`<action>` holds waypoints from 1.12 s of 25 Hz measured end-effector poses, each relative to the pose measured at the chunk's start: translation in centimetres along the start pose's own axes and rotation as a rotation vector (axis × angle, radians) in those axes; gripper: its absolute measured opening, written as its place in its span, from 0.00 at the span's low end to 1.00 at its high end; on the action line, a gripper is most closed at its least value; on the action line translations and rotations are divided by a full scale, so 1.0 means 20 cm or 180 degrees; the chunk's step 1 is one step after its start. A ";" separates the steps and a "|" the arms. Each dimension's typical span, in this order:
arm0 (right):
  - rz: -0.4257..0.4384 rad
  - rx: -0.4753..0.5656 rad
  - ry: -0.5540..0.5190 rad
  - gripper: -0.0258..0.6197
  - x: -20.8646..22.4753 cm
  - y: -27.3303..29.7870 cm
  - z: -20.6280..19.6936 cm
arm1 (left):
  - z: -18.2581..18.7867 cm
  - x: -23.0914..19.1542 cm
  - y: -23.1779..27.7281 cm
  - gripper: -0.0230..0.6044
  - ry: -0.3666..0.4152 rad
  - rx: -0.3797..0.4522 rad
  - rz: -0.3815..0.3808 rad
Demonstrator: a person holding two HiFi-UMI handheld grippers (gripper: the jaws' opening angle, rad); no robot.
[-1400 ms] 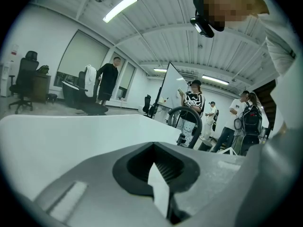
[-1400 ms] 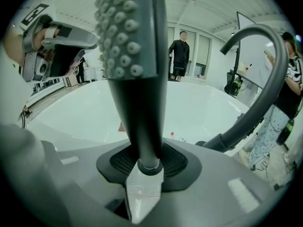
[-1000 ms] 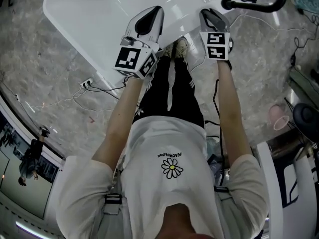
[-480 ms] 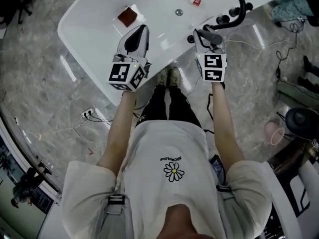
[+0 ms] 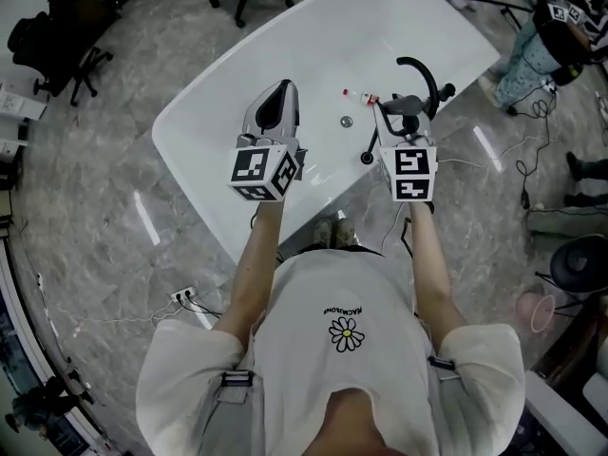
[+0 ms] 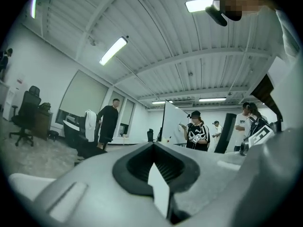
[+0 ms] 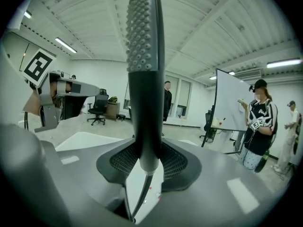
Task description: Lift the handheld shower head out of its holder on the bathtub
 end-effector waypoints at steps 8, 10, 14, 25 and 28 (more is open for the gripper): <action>-0.0067 0.0570 0.0108 0.28 0.01 -0.12 0.45 | 0.24 -0.01 0.12 0.04 -0.0012 0.0135 -0.0139; -0.0032 0.0679 0.0082 0.28 -0.01 -0.15 0.53 | 0.30 0.00 0.14 0.04 -0.0052 0.0143 -0.0186; -0.0022 0.0893 0.0074 0.28 -0.01 -0.21 0.67 | 0.44 0.07 0.18 0.04 -0.0009 0.0257 -0.0281; -0.0031 0.1427 0.0091 0.28 0.00 -0.38 1.01 | 0.70 0.21 0.21 0.04 0.0365 0.0407 -0.0349; -0.0032 0.1483 0.0000 0.28 0.00 -0.39 1.06 | 0.74 0.23 0.20 0.04 0.0459 0.0416 -0.0393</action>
Point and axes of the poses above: the fingertips, and each gripper's own axes: y forward along the fingers, x to its right, z out of its top, the point moved 2 cm from there along -y, backward along the fingers, and after that the axes turned 9 degrees about y, right-handed, at the moved point
